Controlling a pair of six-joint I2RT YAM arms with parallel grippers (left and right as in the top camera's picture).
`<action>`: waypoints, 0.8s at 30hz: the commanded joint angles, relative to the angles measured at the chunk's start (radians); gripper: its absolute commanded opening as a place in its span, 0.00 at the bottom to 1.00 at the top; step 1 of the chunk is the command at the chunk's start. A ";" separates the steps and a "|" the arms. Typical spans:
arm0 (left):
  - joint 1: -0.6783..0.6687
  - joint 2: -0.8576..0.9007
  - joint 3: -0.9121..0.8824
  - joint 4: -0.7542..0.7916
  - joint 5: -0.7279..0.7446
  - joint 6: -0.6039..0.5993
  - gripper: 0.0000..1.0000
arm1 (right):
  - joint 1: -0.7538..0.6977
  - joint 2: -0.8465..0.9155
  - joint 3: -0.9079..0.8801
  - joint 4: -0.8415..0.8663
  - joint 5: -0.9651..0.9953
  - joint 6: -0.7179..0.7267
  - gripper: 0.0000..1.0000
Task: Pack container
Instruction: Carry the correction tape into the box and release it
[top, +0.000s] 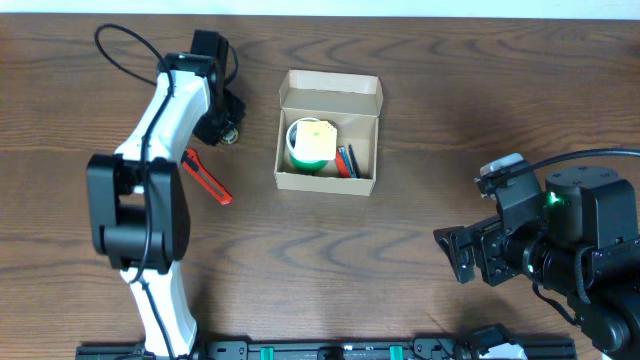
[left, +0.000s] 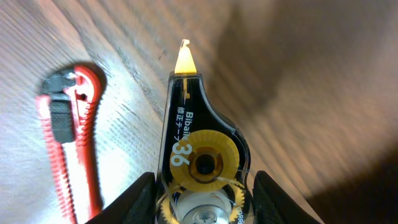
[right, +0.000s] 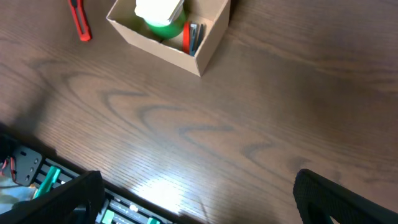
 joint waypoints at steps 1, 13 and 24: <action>-0.060 -0.130 0.032 -0.003 -0.091 0.111 0.06 | -0.004 0.000 0.000 -0.001 0.006 -0.016 0.99; -0.435 -0.227 0.032 0.092 -0.098 0.367 0.06 | -0.004 0.000 0.000 -0.001 0.006 -0.016 0.99; -0.634 -0.161 0.031 0.127 -0.069 0.534 0.06 | -0.004 0.000 0.000 -0.001 0.006 -0.016 0.99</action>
